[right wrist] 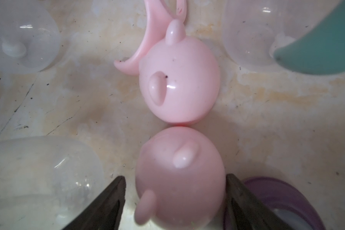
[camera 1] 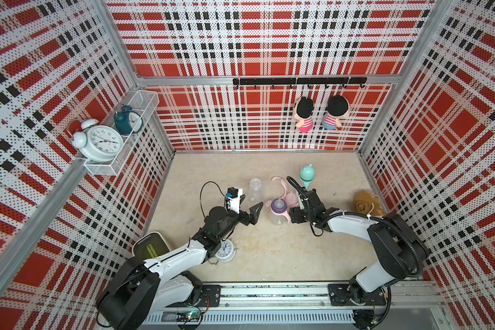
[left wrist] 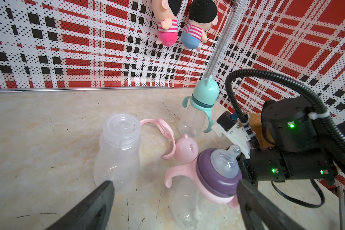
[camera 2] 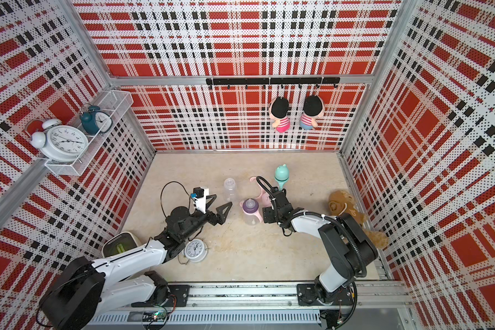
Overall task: Assemble the baby bottles
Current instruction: Pick up the lid from the center of the board.
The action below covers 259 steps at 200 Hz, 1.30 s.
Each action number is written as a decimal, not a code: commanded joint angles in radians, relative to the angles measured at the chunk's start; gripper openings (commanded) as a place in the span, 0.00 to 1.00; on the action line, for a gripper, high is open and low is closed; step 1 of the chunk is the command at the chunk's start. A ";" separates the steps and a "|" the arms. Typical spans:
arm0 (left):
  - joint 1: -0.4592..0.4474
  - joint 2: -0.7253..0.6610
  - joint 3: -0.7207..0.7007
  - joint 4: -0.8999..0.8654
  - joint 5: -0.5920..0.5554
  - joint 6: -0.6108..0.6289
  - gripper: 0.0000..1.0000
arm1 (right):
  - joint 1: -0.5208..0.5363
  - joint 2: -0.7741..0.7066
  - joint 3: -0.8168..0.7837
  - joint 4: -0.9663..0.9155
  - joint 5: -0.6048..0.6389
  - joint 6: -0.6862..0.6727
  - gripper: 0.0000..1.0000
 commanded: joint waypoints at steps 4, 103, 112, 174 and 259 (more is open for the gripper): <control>-0.005 -0.015 0.001 0.020 -0.004 0.011 0.98 | -0.004 0.034 0.029 0.035 0.028 -0.022 0.79; -0.006 -0.018 -0.002 0.021 -0.007 0.015 0.98 | -0.004 -0.026 0.013 0.021 0.032 -0.028 0.71; -0.006 -0.018 -0.003 0.021 -0.008 0.015 0.98 | -0.005 -0.048 0.003 0.020 0.037 -0.029 0.70; -0.005 -0.019 -0.002 0.020 -0.011 0.019 0.98 | -0.005 -0.211 0.022 -0.169 0.053 -0.024 0.71; 0.030 -0.006 0.011 0.008 -0.016 0.009 0.98 | 0.010 -0.449 0.249 -0.475 -0.102 -0.082 0.72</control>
